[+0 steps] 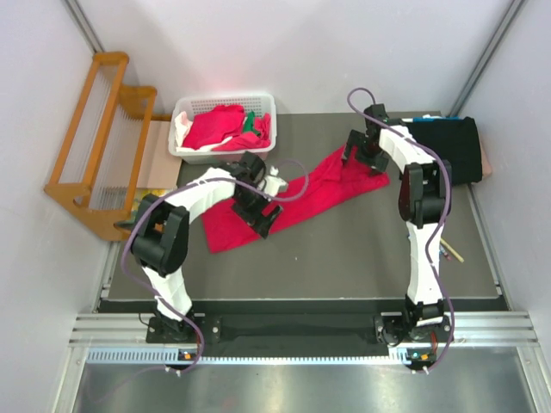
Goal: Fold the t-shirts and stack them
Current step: Fold the tshirt
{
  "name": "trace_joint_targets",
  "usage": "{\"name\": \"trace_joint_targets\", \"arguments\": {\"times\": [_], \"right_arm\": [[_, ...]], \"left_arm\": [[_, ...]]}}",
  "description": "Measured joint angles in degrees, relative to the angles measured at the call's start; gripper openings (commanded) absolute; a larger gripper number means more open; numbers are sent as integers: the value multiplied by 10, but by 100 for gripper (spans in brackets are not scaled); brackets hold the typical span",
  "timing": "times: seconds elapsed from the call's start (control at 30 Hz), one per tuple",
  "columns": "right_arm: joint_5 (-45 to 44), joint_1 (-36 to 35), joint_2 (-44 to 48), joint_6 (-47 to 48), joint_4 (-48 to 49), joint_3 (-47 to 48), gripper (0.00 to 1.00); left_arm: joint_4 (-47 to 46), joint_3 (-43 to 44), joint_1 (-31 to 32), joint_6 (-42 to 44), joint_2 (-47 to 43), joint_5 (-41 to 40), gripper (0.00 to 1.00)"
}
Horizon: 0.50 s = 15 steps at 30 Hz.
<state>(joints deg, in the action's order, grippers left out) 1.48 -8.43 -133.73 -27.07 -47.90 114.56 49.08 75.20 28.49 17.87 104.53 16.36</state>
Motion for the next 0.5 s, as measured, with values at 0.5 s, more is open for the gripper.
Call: {"name": "trace_joint_targets", "arguments": {"times": [0.5], "right_arm": [[24, -5, 56, 15, 66, -76, 100]], "left_arm": [[-51, -42, -159, 10, -49, -38, 99]]}}
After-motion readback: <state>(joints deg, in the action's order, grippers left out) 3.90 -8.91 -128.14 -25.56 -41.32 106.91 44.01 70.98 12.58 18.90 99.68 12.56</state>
